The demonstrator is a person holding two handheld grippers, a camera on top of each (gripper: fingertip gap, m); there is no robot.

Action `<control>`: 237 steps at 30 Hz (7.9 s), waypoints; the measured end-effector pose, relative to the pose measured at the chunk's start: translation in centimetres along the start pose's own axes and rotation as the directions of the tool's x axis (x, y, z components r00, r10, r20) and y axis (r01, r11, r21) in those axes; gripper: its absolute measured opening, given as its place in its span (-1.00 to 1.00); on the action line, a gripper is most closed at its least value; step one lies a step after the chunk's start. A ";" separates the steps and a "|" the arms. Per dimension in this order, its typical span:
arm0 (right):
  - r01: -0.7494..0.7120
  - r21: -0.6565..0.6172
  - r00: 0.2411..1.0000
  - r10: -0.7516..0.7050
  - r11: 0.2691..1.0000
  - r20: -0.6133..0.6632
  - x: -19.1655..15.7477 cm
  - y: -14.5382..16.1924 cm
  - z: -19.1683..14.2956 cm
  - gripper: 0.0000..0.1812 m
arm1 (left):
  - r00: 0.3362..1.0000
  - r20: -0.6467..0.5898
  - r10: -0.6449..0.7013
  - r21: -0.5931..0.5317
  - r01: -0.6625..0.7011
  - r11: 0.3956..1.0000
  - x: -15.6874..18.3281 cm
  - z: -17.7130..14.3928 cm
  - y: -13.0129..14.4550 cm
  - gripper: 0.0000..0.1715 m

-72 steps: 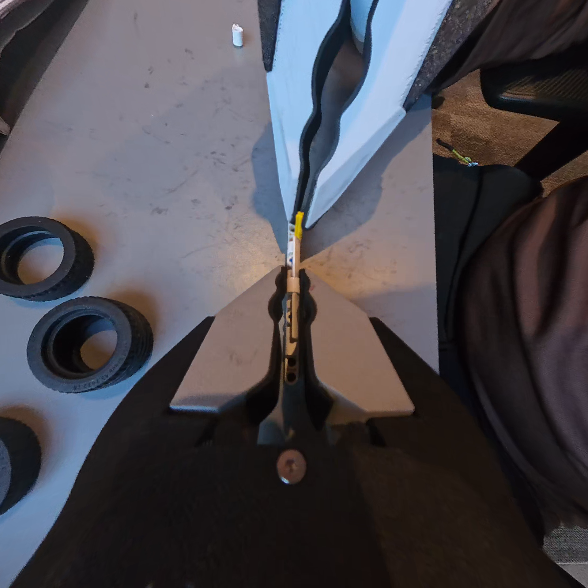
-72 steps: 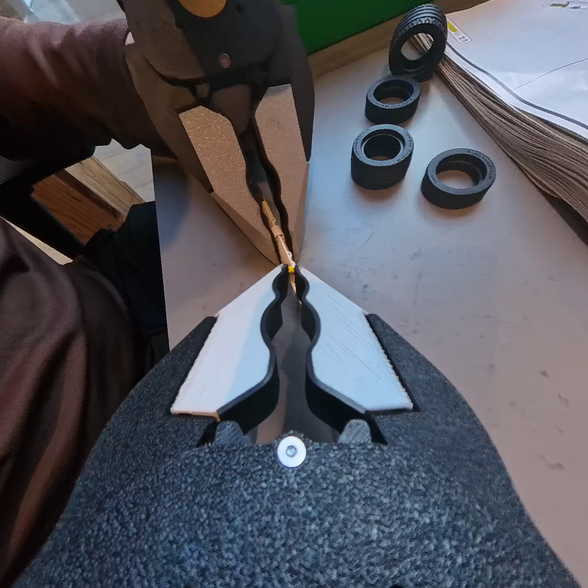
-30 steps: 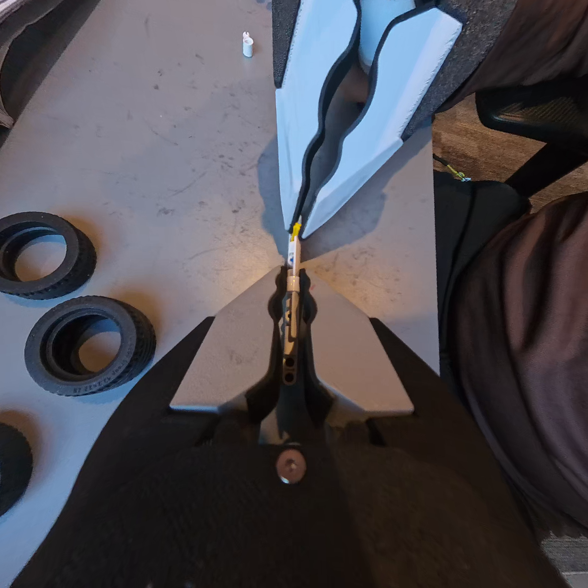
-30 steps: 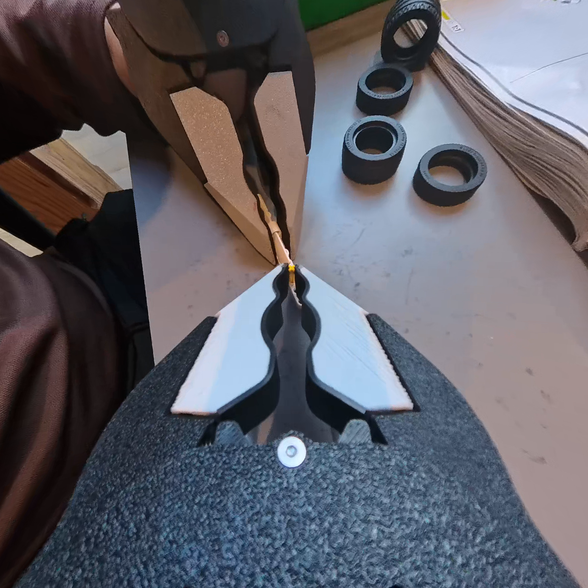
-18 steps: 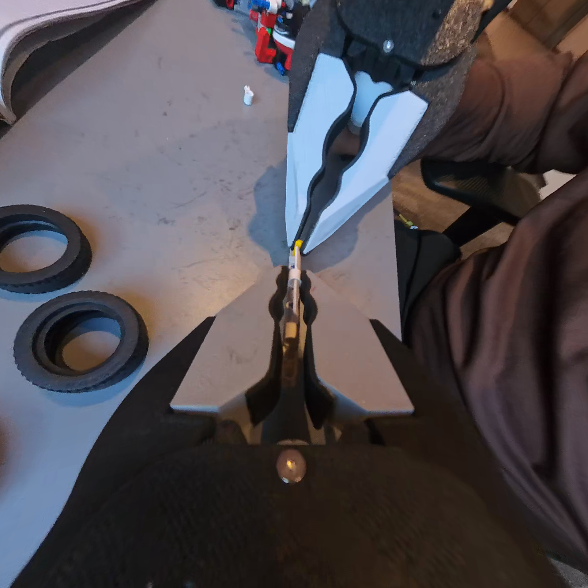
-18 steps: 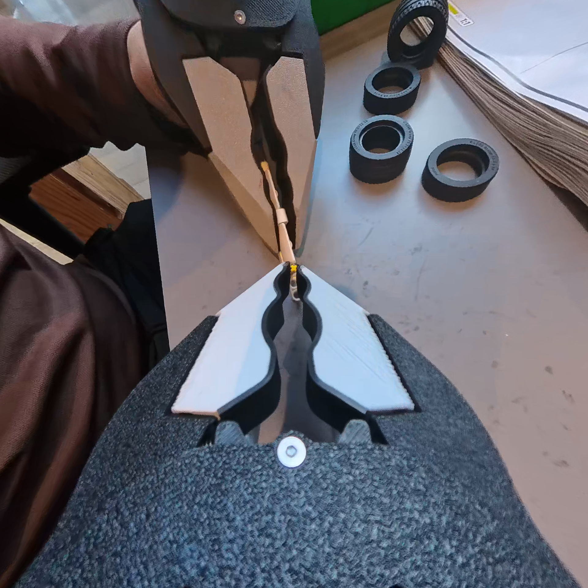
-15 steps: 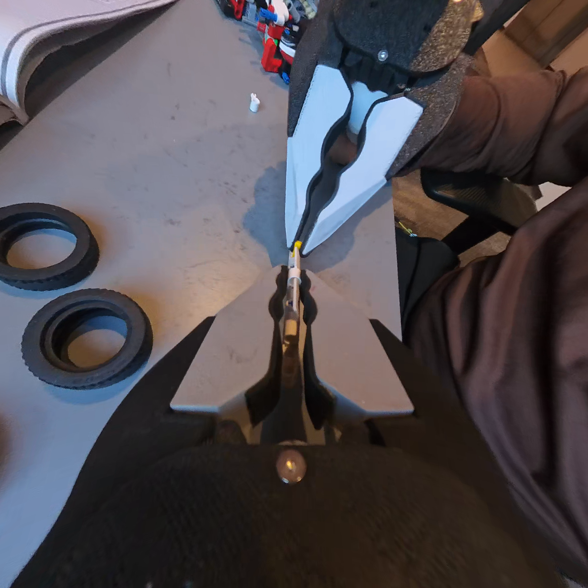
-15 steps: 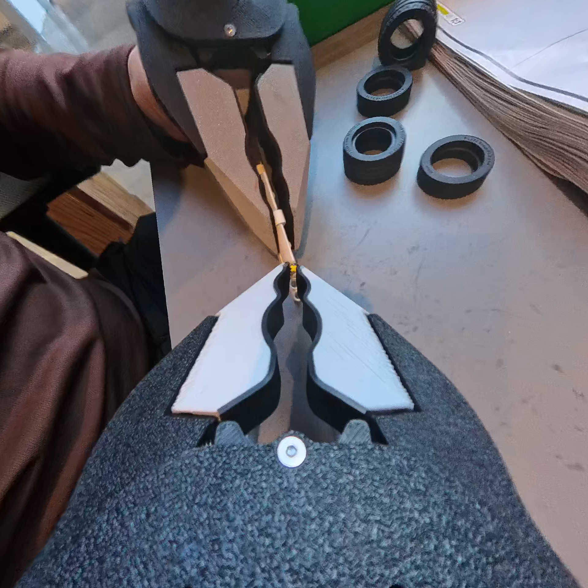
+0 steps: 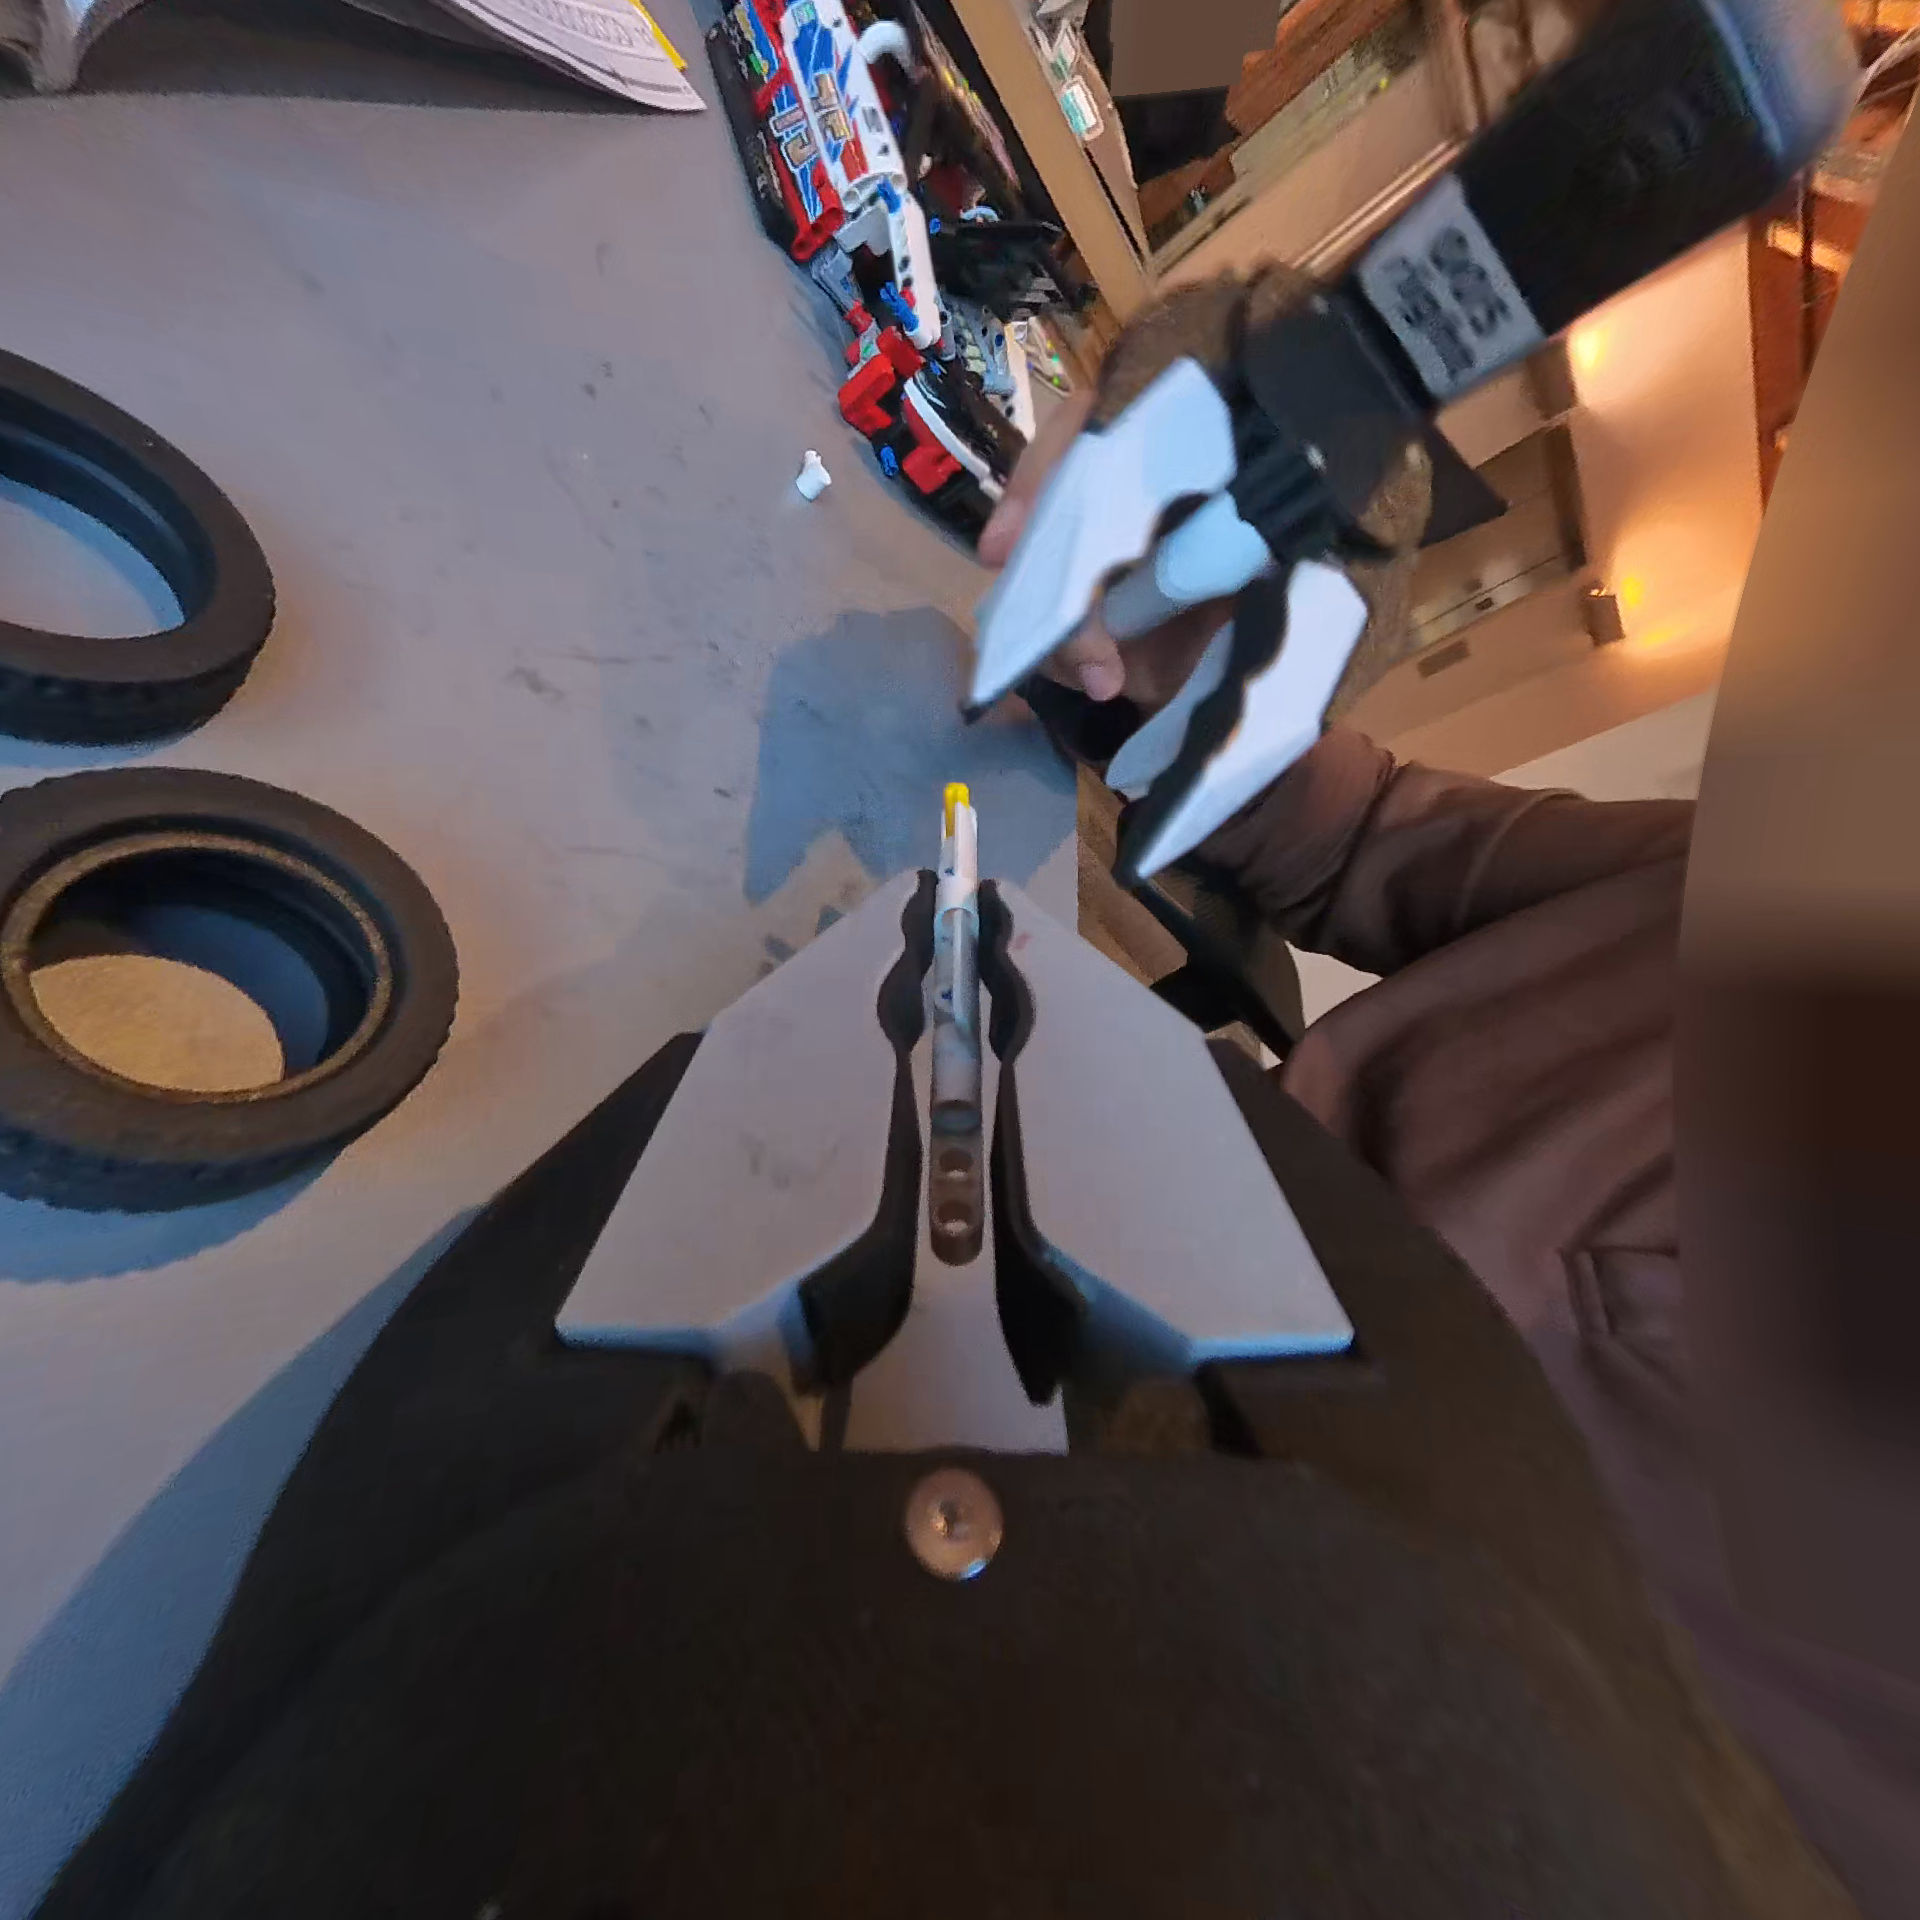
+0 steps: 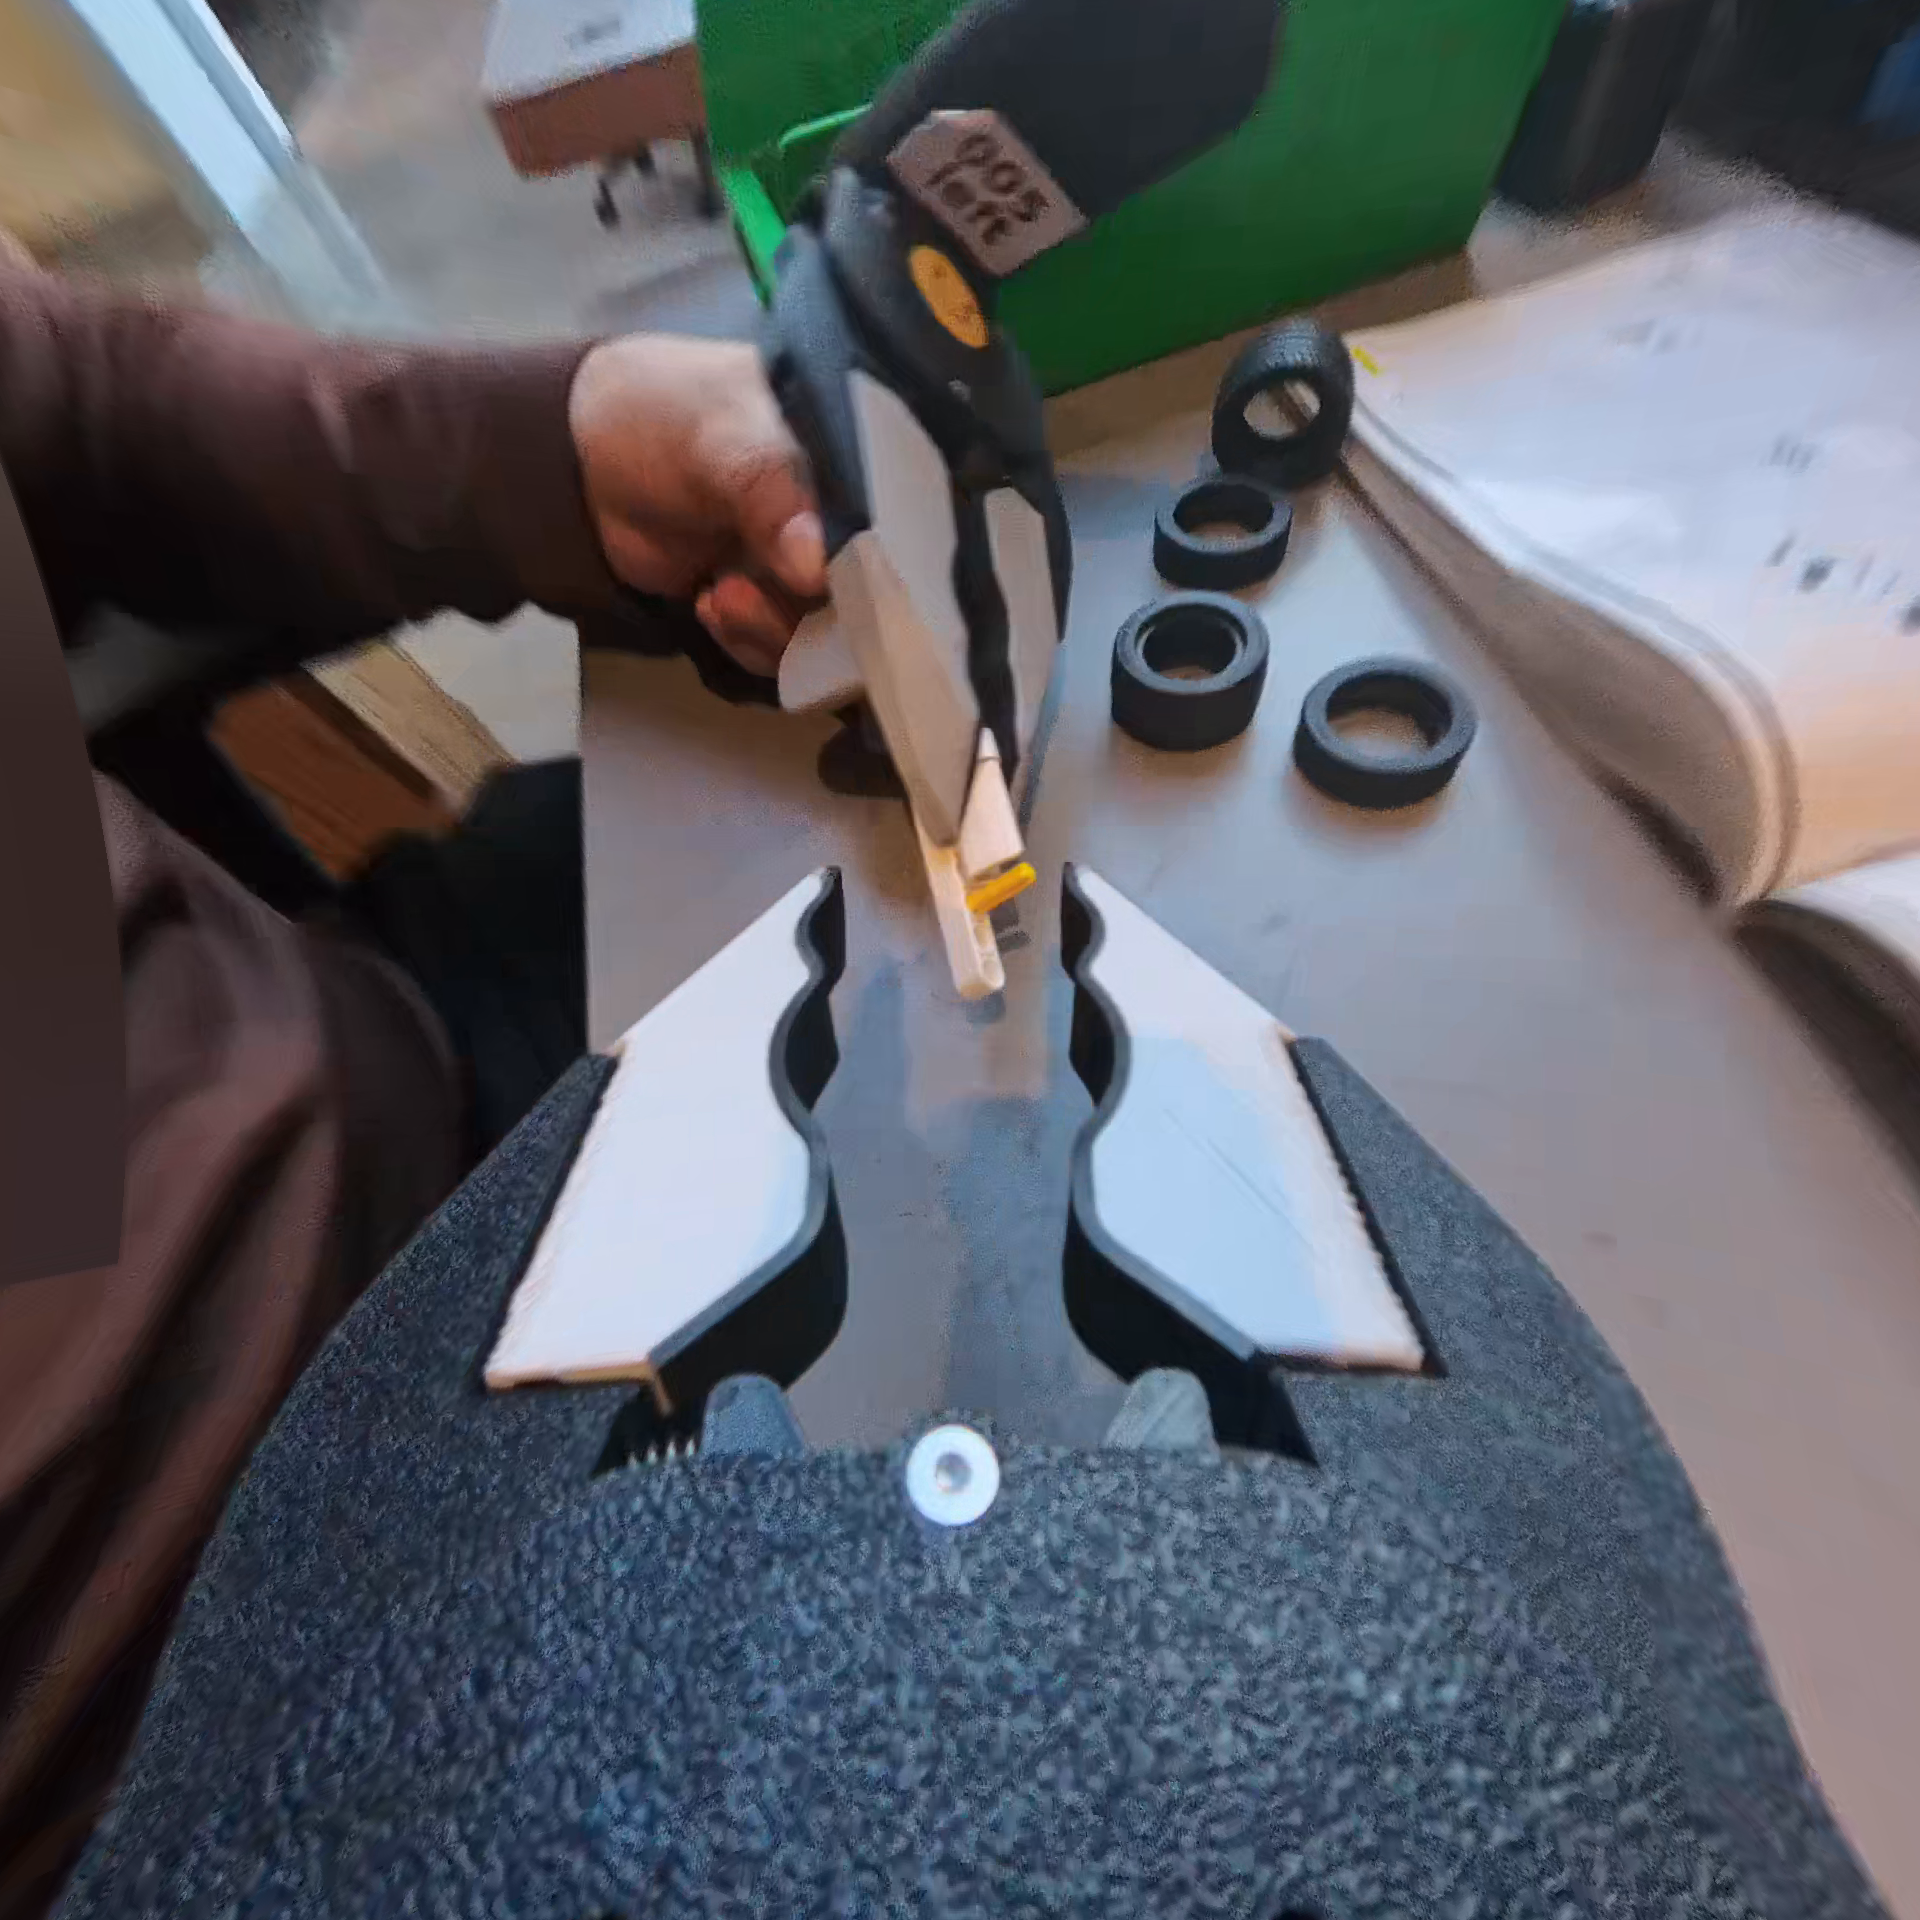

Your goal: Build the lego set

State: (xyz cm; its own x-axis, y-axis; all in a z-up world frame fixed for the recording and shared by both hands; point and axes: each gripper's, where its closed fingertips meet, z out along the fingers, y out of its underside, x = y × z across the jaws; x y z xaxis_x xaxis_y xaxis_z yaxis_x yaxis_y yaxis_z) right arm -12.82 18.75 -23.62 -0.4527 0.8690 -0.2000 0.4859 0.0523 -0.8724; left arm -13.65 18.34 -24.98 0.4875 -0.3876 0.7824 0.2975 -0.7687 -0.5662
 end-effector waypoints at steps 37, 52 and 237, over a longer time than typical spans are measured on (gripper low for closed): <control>0.490 -0.226 0.802 -0.537 0.842 -0.262 0.9 1.4 1.5 -0.73 | 0.995 -0.066 -0.069 0.014 0.071 0.997 0.3 0.2 -0.1 -0.94; 0.471 -0.245 0.815 -0.524 0.848 -0.248 1.1 1.4 2.0 -0.74 | 0.997 -0.056 -0.060 0.020 0.061 0.998 0.2 0.1 -0.2 -0.94; 0.144 -0.265 0.979 -0.177 0.953 -0.105 2.2 3.4 1.7 -0.92 | 0.658 0.140 0.740 -0.519 -0.587 0.621 -4.0 1.2 2.1 -0.94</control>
State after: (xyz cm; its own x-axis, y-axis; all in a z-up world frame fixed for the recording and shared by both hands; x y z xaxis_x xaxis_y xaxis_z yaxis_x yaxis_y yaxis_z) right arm -13.38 19.98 -27.80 -0.4504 0.8928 0.0053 0.5966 0.3053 -0.7422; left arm -14.03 18.86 -29.65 0.6559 -0.7525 0.0601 -0.5278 -0.5141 -0.6761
